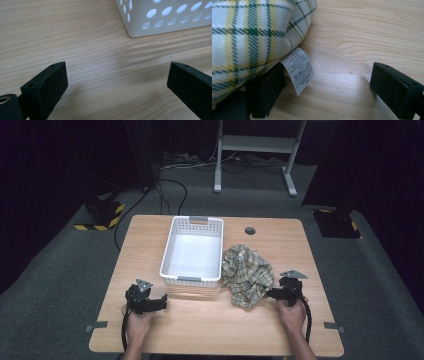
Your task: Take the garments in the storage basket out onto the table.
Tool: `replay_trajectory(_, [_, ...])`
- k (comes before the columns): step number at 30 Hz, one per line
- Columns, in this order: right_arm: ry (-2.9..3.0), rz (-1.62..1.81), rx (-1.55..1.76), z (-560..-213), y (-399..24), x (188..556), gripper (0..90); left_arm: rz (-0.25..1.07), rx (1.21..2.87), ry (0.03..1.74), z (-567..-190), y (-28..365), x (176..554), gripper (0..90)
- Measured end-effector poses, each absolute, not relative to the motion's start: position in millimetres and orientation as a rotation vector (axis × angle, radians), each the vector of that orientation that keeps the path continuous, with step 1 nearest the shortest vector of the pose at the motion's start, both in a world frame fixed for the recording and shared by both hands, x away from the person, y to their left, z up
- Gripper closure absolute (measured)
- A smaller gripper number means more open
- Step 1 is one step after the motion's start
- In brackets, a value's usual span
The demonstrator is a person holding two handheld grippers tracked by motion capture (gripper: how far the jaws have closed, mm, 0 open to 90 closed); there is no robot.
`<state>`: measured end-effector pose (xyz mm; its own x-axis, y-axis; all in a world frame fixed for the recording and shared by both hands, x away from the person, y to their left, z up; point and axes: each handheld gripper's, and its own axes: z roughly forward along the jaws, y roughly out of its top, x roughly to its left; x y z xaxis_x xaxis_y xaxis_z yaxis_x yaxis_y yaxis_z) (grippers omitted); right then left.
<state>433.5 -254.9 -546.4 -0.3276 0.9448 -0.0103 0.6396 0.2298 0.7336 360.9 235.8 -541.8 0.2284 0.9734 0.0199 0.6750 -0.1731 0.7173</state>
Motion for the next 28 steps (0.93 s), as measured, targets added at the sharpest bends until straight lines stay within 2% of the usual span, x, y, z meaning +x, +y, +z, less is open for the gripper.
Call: replay_trajectory(28, [2.051, 0.887, 1.452, -546.4, -255.0, 433.5, 11.6, 0.644, 1.915, 1.531, -550.2, 236.0, 365.7, 0.9])
